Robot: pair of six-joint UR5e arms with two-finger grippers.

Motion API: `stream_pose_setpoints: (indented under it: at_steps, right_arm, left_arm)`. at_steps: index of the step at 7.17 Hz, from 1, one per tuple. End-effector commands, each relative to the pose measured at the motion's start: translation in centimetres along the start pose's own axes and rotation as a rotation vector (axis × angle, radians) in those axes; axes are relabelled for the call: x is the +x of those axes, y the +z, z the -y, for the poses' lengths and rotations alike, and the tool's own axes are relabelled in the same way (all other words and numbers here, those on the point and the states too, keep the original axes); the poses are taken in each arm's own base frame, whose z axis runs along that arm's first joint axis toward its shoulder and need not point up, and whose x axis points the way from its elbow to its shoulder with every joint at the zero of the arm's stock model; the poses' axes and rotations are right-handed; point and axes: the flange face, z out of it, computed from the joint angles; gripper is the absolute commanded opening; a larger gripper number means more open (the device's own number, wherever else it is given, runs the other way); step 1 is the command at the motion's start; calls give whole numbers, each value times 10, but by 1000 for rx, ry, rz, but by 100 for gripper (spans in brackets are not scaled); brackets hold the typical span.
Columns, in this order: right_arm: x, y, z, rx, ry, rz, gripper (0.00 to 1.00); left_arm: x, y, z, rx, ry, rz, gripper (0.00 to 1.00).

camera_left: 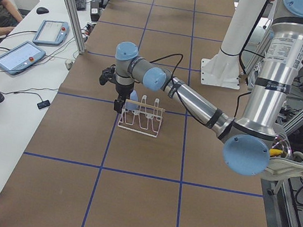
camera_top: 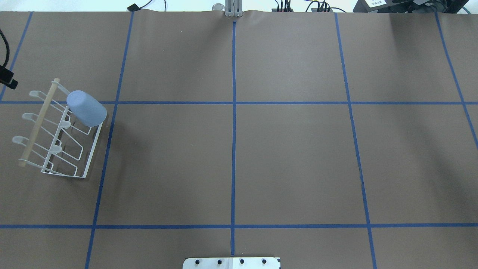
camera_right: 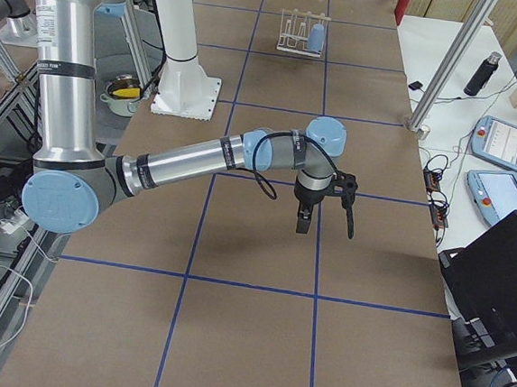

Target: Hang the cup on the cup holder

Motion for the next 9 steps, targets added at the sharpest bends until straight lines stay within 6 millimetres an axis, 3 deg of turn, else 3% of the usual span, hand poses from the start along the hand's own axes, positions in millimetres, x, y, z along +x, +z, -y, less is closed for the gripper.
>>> stream_pose_setpoints:
  at_steps: [1, 2, 3, 5, 7, 9]
  right_arm:
    - [14, 8, -8, -17, 19, -6, 100]
    - [20, 12, -15, -26, 28, -7, 100]
    - [22, 15, -15, -21, 21, -5, 100]
    - [33, 21, -27, -1, -24, 3, 100]
    - [37, 24, -28, -2, -23, -1, 100]
    - [47, 29, -21, -12, -3, -3, 100]
  left_arm:
    - [-89, 3, -29, -25, 73, 45, 98]
    - [-122, 9, -38, -40, 66, 50, 98]
    - [-120, 7, -34, -37, 51, 50, 98]
    - [-100, -8, 5, 10, -59, 44, 98]
    - [-89, -12, 12, 19, -41, 28, 98]
    - [-87, -14, 6, 20, -40, 10, 98]
